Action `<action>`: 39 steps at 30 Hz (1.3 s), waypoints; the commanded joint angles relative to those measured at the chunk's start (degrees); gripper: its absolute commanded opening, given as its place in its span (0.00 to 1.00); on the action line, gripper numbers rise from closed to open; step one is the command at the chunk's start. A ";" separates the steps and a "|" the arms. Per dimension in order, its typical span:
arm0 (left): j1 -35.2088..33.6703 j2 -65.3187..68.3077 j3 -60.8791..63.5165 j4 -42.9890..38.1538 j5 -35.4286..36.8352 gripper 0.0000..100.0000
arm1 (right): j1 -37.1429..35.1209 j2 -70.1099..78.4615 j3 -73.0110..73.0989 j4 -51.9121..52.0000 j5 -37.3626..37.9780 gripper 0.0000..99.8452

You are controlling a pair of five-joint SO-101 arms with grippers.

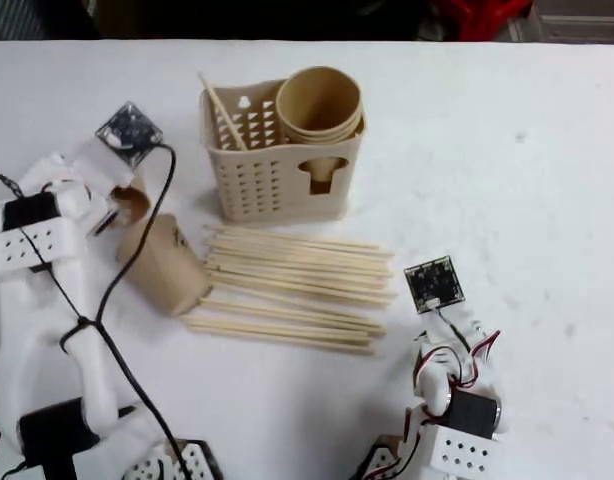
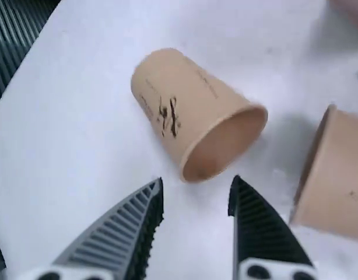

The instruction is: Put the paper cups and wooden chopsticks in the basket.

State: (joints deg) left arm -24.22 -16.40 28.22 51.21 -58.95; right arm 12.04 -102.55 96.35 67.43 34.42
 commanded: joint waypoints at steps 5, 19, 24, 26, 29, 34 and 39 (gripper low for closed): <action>-2.07 -2.33 7.47 -15.65 -6.51 0.20 | -0.48 -0.40 0.44 -0.48 0.53 0.06; -0.92 25.54 -10.29 -23.74 -1.93 0.20 | -0.48 -0.40 0.44 -0.48 0.53 0.06; -0.04 32.92 -16.09 -23.74 1.67 0.20 | -0.66 -0.40 0.44 -0.48 0.53 0.06; -0.04 35.38 -18.99 -23.74 4.48 0.20 | -0.66 -0.40 0.44 -0.48 0.53 0.06; -0.13 37.41 -21.45 -23.30 7.38 0.12 | -0.66 -0.40 0.44 -0.48 0.53 0.06; -0.48 34.42 -22.07 -19.69 10.99 0.03 | -0.66 -0.40 0.44 -0.48 0.53 0.06; -0.04 26.15 -22.07 -9.32 14.77 0.02 | -0.48 -0.40 0.44 -0.48 0.53 0.06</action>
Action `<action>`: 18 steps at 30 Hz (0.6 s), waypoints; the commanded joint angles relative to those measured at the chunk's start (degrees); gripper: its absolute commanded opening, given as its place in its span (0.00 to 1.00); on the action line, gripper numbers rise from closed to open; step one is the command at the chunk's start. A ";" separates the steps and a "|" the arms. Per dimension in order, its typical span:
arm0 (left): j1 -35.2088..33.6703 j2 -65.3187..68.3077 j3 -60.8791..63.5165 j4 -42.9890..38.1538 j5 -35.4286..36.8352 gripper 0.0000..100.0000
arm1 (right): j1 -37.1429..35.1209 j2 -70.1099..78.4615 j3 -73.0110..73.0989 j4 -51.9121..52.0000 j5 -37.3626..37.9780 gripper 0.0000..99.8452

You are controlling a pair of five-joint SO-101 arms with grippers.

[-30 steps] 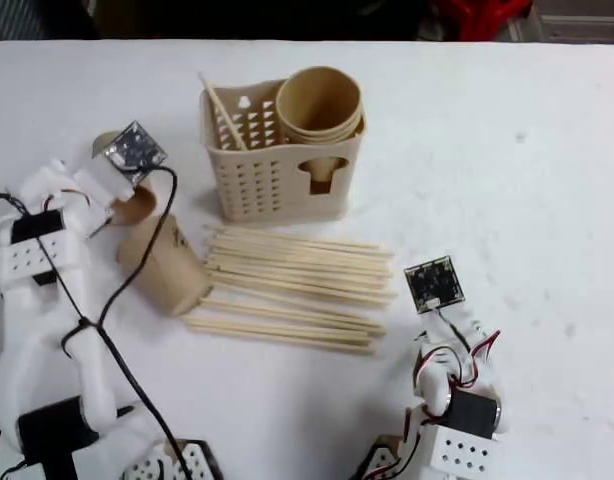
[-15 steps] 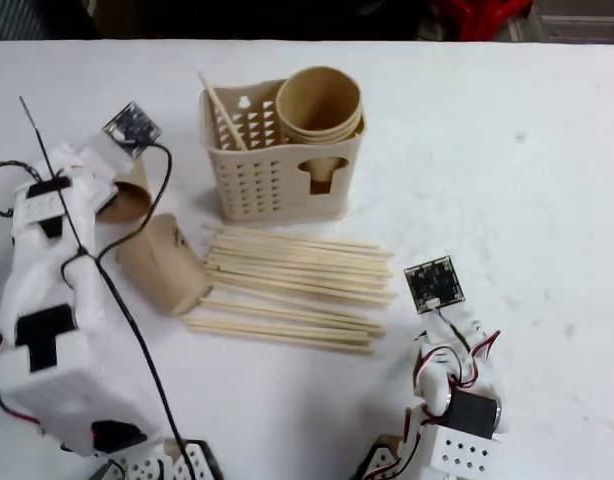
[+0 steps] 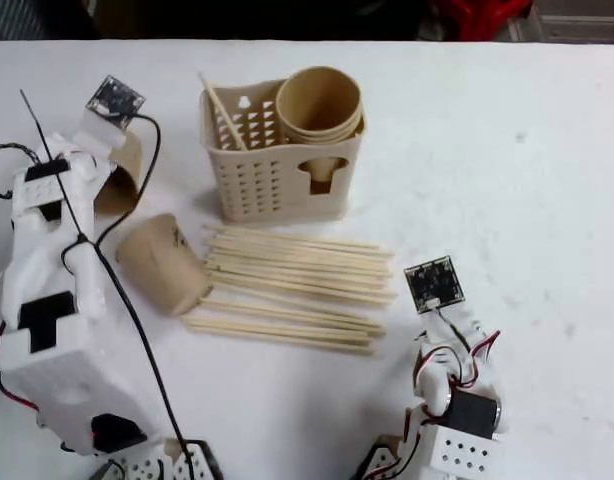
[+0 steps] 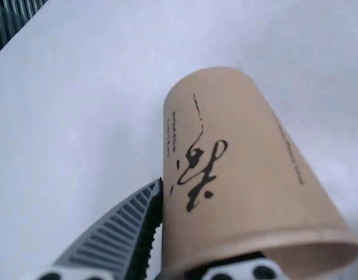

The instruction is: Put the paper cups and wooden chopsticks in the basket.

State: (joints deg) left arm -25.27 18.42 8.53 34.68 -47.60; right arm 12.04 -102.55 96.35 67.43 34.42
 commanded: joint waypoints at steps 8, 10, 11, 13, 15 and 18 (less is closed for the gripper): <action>1.10 -29.76 -2.46 23.56 11.60 0.02 | -0.40 -0.40 0.44 -0.48 0.53 0.06; 1.10 -36.09 -3.78 26.90 13.27 0.02 | -0.40 -0.40 0.44 -0.48 0.53 0.06; 1.45 -38.99 -5.10 28.75 14.33 0.02 | -0.40 -0.40 0.44 -0.48 0.53 0.06; 4.35 -44.35 -7.74 32.35 15.82 0.02 | -0.40 -0.40 0.44 -0.48 0.53 0.06; 9.45 -48.48 -10.29 35.78 16.70 0.02 | -0.40 -0.40 0.44 -0.48 0.53 0.06; 19.65 -51.65 -15.38 40.88 19.34 0.02 | -0.40 -0.31 0.44 -0.48 0.53 0.06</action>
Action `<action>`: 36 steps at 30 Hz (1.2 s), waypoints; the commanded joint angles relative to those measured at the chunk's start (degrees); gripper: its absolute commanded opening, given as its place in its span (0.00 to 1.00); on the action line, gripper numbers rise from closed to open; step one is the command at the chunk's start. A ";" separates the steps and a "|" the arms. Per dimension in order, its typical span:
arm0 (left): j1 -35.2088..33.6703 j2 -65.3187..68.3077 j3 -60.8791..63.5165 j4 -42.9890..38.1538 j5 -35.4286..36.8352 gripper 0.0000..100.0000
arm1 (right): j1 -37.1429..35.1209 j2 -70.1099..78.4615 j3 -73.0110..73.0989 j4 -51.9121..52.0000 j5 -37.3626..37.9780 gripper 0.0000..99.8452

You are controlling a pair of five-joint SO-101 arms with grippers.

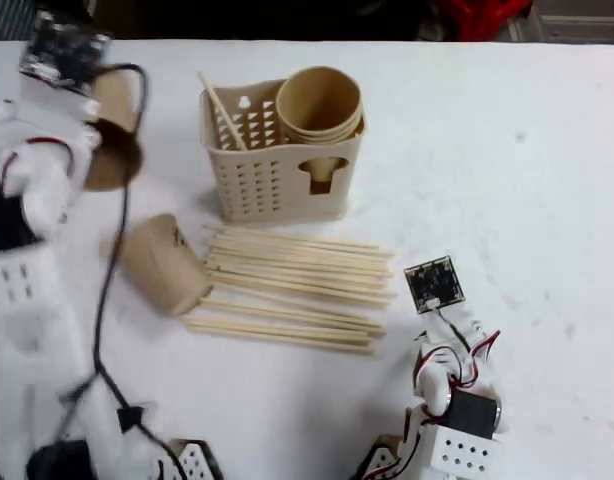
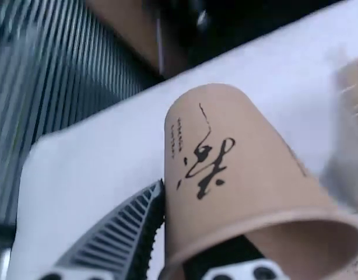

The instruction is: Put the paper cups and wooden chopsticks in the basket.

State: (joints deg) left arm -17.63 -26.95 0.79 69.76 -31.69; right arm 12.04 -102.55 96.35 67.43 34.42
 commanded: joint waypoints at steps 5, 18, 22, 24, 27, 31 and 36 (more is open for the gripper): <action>25.36 -0.84 -21.10 14.24 10.73 0.02 | -0.40 -0.22 0.44 -0.48 0.53 0.06; 35.38 32.40 -52.57 23.65 19.16 0.02 | -0.40 -0.22 0.44 -0.48 0.53 0.06; 35.30 40.31 -59.25 26.37 20.04 0.02 | -0.40 -0.22 0.44 -0.48 0.53 0.06; 35.30 43.03 -62.77 27.16 21.19 0.02 | -0.40 -0.22 0.44 -0.48 0.53 0.06; 35.30 46.11 -66.99 29.10 22.33 0.02 | -0.40 -0.22 0.44 -0.48 0.53 0.06; 34.77 48.66 -69.19 29.54 22.33 0.03 | -0.40 -0.22 0.44 -0.48 0.53 0.06; 34.33 49.54 -69.19 28.75 22.07 0.14 | -0.40 -0.22 0.44 -0.48 0.53 0.06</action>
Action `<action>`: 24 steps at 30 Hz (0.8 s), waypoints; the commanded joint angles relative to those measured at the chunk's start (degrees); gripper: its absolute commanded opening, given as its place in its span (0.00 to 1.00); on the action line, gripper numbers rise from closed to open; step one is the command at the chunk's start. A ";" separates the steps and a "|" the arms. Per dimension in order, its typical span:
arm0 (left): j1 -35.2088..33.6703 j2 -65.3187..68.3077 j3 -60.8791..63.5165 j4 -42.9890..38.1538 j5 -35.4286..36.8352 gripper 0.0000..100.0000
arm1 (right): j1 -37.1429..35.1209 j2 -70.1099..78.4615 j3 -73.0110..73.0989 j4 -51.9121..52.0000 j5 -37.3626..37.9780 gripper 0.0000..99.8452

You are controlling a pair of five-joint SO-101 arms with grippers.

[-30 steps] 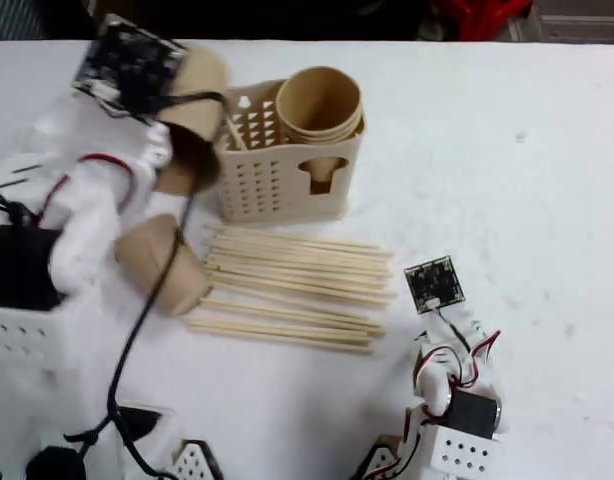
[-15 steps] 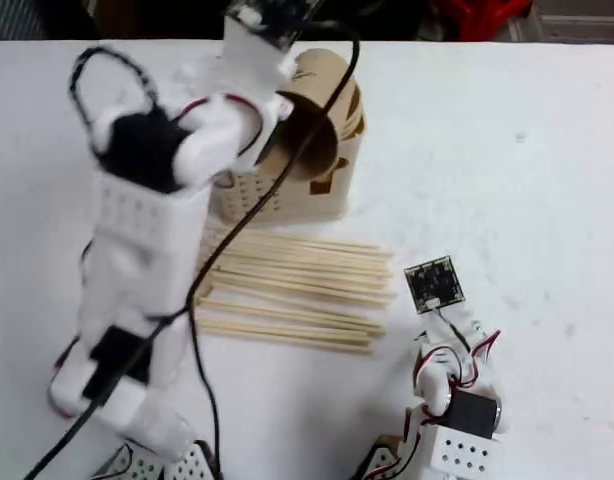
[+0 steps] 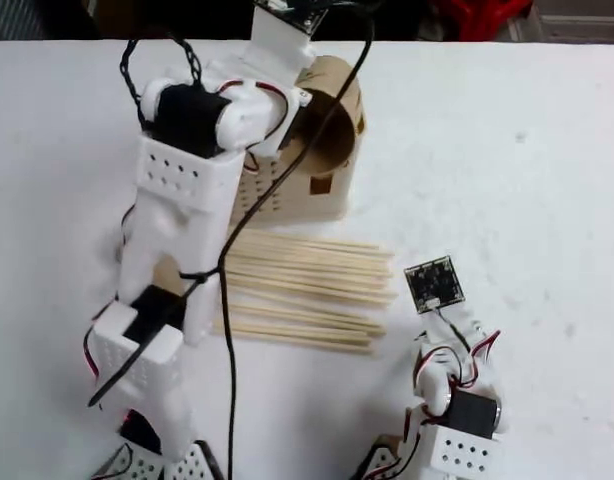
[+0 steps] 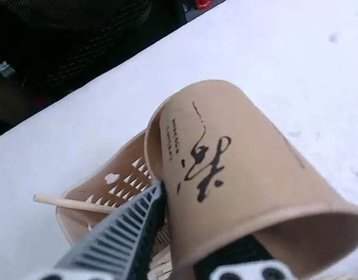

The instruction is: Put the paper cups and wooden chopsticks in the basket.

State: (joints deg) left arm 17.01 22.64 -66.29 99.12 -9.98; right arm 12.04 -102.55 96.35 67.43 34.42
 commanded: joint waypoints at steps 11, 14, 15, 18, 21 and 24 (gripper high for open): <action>-0.31 0.04 -2.11 -11.78 0.62 0.14 | -0.48 -0.22 0.44 -0.48 0.53 0.06; -0.31 0.13 -1.67 -15.12 0.62 0.14 | -0.57 -0.22 0.44 -0.48 0.53 0.06; -0.31 0.13 -1.58 -15.91 0.62 0.14 | -0.66 -0.22 0.44 -0.48 0.53 0.06; -0.57 0.22 -1.58 -17.14 0.62 0.14 | -0.66 -0.22 0.44 -0.48 0.53 0.06; -1.63 0.22 -1.67 -17.14 0.62 0.14 | -0.66 -0.22 0.44 -0.48 0.53 0.06; -3.21 0.31 -1.32 -17.14 0.62 0.14 | -0.66 -0.22 0.44 -0.48 0.53 0.06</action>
State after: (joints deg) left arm 16.22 23.16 -66.29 83.56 -9.98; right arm 11.78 -102.55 96.35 67.43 34.42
